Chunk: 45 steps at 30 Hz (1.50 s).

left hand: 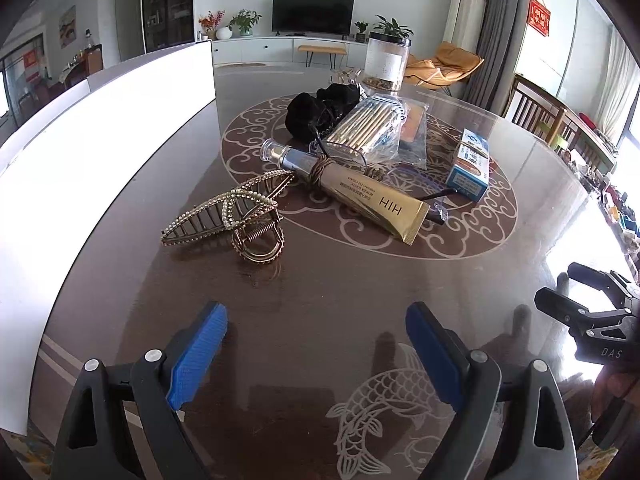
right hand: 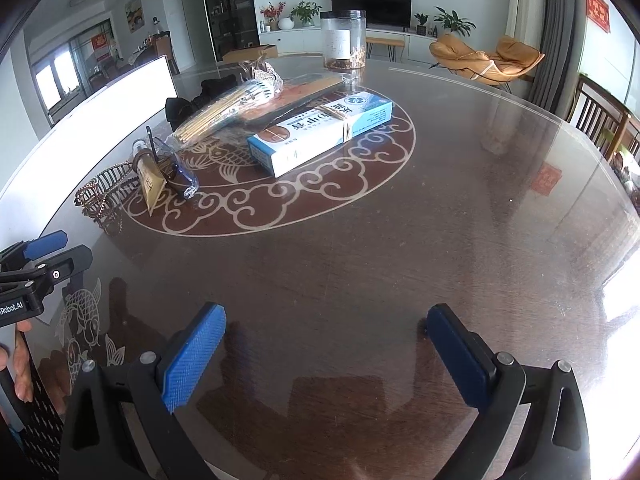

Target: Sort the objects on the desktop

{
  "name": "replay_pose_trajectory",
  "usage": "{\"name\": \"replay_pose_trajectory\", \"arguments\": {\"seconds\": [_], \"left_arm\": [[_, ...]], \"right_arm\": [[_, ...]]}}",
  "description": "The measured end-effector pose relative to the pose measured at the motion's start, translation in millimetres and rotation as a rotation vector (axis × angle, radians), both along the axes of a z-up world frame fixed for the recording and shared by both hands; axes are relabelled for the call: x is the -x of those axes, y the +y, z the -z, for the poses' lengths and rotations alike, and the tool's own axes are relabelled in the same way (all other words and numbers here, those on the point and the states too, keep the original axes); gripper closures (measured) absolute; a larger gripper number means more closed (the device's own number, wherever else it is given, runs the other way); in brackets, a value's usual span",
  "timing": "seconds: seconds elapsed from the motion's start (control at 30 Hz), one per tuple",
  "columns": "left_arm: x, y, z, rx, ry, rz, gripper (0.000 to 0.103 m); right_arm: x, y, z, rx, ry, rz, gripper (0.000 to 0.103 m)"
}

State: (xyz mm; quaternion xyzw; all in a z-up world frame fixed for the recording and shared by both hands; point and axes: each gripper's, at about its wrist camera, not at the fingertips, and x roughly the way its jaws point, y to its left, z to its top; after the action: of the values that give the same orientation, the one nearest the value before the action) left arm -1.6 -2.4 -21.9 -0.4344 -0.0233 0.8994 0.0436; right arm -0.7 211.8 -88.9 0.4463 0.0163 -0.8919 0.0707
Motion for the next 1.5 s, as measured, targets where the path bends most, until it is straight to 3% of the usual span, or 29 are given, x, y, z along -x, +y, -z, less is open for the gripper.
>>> {"name": "replay_pose_trajectory", "arguments": {"seconds": [0.13,0.43,0.73,0.87,1.5], "left_arm": [[3,1,4,0.001,-0.013,-0.01,0.012],[2,10,9,0.087,-0.001,0.013,0.011],[2,11,9,0.086,0.005,0.024,0.007],[3,9,10,0.088,-0.007,0.008,0.0],[4,9,11,0.089,-0.01,0.004,0.0]], "right_arm": [[-1,-3,2,-0.016,-0.001,-0.006,0.0],[0,-6,3,-0.041,-0.005,-0.007,0.0],[0,-6,3,-0.041,-0.005,-0.008,0.0],[0,-6,3,-0.041,-0.005,-0.008,0.0],[0,-5,3,-0.042,-0.004,-0.003,0.0]]}}
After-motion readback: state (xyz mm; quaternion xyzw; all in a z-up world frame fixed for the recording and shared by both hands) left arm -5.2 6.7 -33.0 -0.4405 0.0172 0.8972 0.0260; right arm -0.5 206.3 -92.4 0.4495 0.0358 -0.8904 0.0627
